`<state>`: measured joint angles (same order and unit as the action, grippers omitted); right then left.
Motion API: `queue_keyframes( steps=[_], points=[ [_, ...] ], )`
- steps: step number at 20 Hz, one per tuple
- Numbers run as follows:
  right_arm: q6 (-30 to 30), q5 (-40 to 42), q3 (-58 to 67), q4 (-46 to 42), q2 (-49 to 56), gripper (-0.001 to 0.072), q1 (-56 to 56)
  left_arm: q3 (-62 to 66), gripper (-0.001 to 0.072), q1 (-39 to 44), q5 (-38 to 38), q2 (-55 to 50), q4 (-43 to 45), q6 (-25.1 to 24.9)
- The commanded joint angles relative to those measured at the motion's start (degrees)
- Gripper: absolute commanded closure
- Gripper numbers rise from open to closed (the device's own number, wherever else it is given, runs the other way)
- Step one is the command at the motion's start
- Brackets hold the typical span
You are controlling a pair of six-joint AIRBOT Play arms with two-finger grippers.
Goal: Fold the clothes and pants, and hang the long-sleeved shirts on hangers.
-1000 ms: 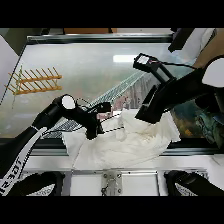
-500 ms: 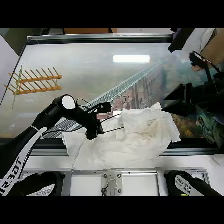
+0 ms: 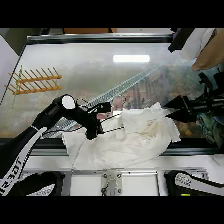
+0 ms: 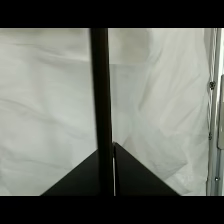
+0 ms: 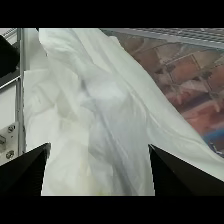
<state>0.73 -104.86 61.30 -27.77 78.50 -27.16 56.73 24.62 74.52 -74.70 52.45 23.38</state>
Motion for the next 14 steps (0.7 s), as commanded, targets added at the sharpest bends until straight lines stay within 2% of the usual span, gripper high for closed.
queue_keyframes(
  steps=[1,2,5,14],
  points=[
    [-5.55,-0.83,-0.81,0.85,4.94,0.0031,0.85,0.02,0.0698,0.04,0.04,-0.02,0.02,0.0],
    [-5.64,-0.83,-0.87,0.81,5.7,0.0031,1.62,0.02,0.0698,0.04,0.04,-0.02,0.02,0.0],
    [-10.71,-0.81,-0.9,0.85,7.69,0.0031,4.63,0.02,0.0698,0.04,0.0,-0.02,0.02,0.0],
    [-11.3,-0.35,-0.9,1.07,10.82,0.0031,11.47,0.02,0.0698,0.04,0.0,-0.02,0.0,0.0]
  ],
)
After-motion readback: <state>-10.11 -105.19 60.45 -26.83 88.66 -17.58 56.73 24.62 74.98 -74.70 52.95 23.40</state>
